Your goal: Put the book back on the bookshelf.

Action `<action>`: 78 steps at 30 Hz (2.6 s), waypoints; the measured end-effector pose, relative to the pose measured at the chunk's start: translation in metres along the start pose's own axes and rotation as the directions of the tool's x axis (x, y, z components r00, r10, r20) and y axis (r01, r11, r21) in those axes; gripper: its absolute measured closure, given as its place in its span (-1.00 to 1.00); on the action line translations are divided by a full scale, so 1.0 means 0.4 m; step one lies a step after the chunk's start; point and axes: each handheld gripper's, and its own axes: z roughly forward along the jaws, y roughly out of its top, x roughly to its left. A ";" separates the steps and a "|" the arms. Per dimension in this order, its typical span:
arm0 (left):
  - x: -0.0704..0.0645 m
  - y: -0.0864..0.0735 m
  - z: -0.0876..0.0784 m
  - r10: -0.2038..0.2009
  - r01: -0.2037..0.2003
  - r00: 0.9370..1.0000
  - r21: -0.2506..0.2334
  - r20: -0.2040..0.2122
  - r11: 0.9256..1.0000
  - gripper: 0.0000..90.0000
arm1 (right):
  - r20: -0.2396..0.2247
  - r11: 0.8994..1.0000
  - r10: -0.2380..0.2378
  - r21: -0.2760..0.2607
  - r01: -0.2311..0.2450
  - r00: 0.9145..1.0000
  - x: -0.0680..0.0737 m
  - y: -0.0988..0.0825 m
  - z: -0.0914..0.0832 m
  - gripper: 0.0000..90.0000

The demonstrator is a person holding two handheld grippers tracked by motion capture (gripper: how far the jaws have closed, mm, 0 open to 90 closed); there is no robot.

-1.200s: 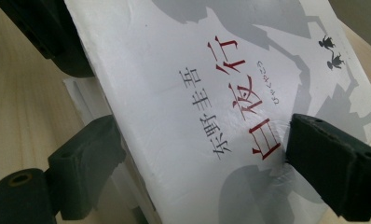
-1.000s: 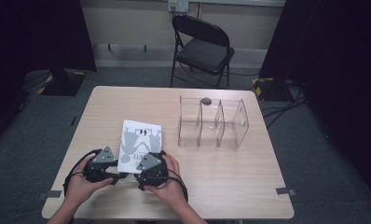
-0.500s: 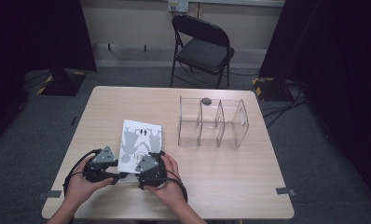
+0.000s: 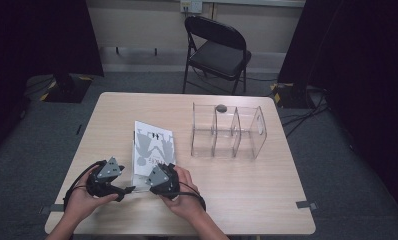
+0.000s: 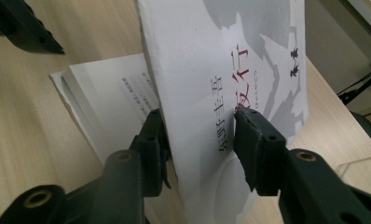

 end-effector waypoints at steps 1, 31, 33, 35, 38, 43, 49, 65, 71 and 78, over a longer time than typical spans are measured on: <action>0.006 -0.005 -0.001 -0.004 0.004 1.000 -0.003 0.018 1.000 -0.57 | 0.003 1.000 -0.003 0.010 0.003 1.000 -0.008 0.002 -0.004 0.29; 0.016 0.002 0.087 0.106 -0.106 0.994 0.013 -0.012 0.994 -0.62 | -0.121 0.983 0.110 0.161 -0.090 0.987 -0.169 0.106 -0.087 0.43; 0.011 0.010 0.092 0.133 -0.133 0.991 -0.004 -0.022 0.991 -0.63 | -0.125 0.983 0.112 0.159 -0.092 0.986 -0.167 0.110 -0.087 0.43; 0.011 0.016 0.095 0.147 -0.147 0.989 -0.009 -0.012 0.989 -0.64 | -0.128 0.982 0.109 0.167 -0.087 0.986 -0.167 0.114 -0.089 0.42; 0.008 0.022 0.096 0.192 -0.193 0.981 -0.037 -0.026 0.981 -0.66 | -0.140 0.981 0.112 0.173 -0.087 0.984 -0.172 0.120 -0.092 0.42; 0.004 0.033 0.090 0.220 -0.221 0.975 -0.043 -0.029 0.974 -0.64 | -0.150 0.980 0.111 0.182 -0.083 0.982 -0.181 0.128 -0.092 0.42; -0.001 0.033 0.087 0.215 -0.216 0.976 -0.058 -0.025 0.975 -0.64 | -0.167 0.979 0.110 0.186 -0.078 0.980 -0.190 0.136 -0.092 0.42; 0.002 0.035 0.089 0.219 -0.221 0.975 -0.059 -0.030 0.974 -0.64 | -0.175 0.975 0.120 0.208 -0.083 0.977 -0.192 0.147 -0.090 0.41; 0.003 0.039 0.091 0.224 -0.227 0.974 -0.089 -0.043 0.970 -0.64 | -0.173 0.976 0.102 0.207 -0.065 0.980 -0.191 0.150 -0.089 0.41; 0.006 0.041 0.080 0.265 -0.275 0.958 -0.085 -0.108 0.958 -0.23 | -0.186 0.976 0.073 0.216 -0.032 0.980 -0.185 0.157 -0.087 0.38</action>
